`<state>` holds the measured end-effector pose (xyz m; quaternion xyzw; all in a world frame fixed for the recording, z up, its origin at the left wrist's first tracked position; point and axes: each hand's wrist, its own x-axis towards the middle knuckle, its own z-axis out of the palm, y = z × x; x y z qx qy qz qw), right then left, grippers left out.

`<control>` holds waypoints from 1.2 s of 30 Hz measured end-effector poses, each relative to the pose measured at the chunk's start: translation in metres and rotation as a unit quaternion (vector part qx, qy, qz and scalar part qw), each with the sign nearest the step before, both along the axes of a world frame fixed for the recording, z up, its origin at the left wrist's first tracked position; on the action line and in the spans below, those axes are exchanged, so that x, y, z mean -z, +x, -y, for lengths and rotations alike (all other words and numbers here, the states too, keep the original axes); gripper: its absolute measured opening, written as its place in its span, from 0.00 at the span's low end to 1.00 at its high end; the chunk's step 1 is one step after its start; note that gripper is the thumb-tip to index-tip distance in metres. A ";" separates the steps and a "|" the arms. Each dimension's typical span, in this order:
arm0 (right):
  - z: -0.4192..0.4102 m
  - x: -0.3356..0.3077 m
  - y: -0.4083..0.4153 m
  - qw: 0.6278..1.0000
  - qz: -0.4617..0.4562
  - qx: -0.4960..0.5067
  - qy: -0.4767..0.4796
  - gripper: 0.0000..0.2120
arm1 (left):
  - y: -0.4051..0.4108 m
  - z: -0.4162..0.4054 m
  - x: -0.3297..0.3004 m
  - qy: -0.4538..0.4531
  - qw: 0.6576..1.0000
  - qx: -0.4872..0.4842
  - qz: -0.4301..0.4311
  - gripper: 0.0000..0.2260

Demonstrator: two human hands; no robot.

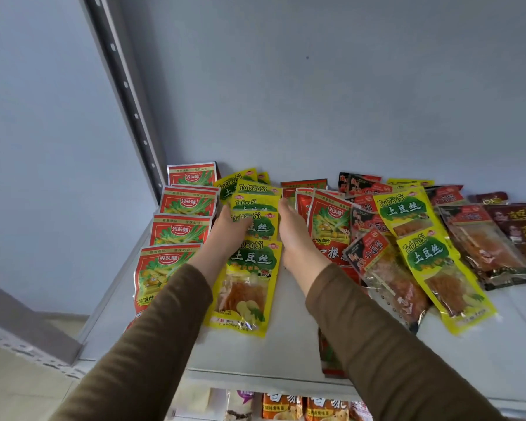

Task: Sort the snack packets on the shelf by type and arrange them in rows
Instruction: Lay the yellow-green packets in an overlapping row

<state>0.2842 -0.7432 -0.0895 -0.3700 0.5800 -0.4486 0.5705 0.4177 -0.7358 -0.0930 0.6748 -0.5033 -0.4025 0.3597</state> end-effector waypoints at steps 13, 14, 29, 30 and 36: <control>0.017 -0.003 0.004 0.998 -0.022 -0.033 0.038 0.34 | -0.003 0.050 -0.009 0.071 0.995 -0.027 -0.061 0.29; 0.020 -0.002 0.002 0.999 -0.022 -0.028 0.037 0.34 | -0.001 0.051 -0.009 0.075 0.995 -0.021 -0.068 0.27; 0.055 0.004 0.005 1.000 0.001 0.003 -0.018 0.24 | 0.002 0.070 -0.016 0.086 0.989 -0.047 -0.115 0.18; 0.058 0.005 0.005 1.000 -0.001 0.003 -0.017 0.27 | 0.003 0.072 -0.015 0.089 0.988 -0.051 -0.119 0.19; 0.066 0.004 0.008 0.999 0.034 0.001 0.011 0.33 | -0.005 0.080 -0.017 0.059 0.990 -0.060 -0.118 0.19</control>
